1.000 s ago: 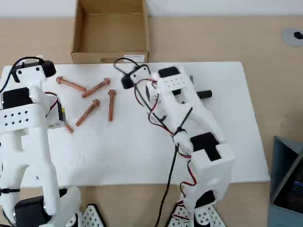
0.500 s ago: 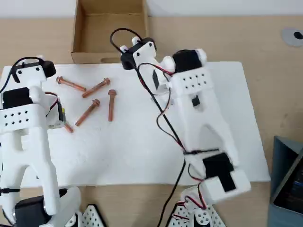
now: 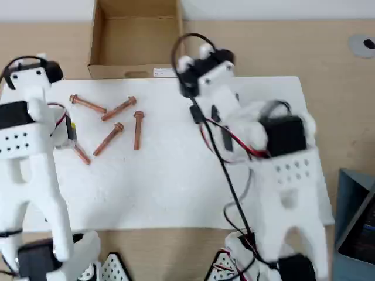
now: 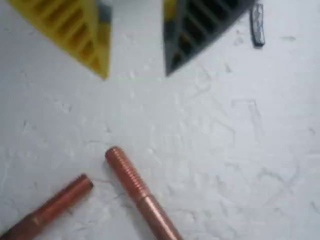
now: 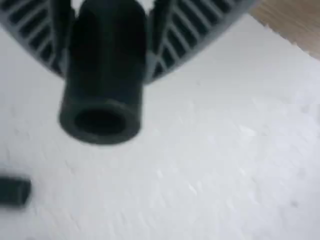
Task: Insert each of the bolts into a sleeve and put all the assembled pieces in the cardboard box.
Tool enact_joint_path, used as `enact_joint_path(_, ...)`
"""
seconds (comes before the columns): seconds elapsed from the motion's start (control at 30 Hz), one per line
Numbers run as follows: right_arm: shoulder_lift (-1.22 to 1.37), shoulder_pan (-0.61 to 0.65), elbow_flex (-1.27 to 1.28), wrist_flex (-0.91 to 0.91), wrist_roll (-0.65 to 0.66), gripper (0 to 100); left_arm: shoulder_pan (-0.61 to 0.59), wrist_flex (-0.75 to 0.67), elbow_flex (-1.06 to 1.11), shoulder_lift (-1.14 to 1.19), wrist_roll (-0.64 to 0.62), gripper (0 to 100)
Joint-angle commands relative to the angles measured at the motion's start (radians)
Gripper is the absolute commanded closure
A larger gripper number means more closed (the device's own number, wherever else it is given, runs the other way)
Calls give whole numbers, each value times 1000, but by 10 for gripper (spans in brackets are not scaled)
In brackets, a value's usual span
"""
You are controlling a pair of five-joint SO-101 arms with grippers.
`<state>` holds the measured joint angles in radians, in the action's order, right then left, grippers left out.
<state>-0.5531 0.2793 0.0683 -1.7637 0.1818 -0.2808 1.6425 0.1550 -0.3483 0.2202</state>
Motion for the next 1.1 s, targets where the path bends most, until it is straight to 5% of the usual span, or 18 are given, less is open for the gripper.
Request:
enact_joint_path(0.0, -124, -93, 114, -18, -5, 987, 55, 28, -146, 93, 0, 919)
enact_joint_path(0.5, -243, -325, 295, 6, -9, 987, 178, 78, -578, 549, 6, 952)
enact_joint_path(1.07, -242, -404, 366, 46, -11, 987, 198, 78, -1068, 1059, 213, 950)
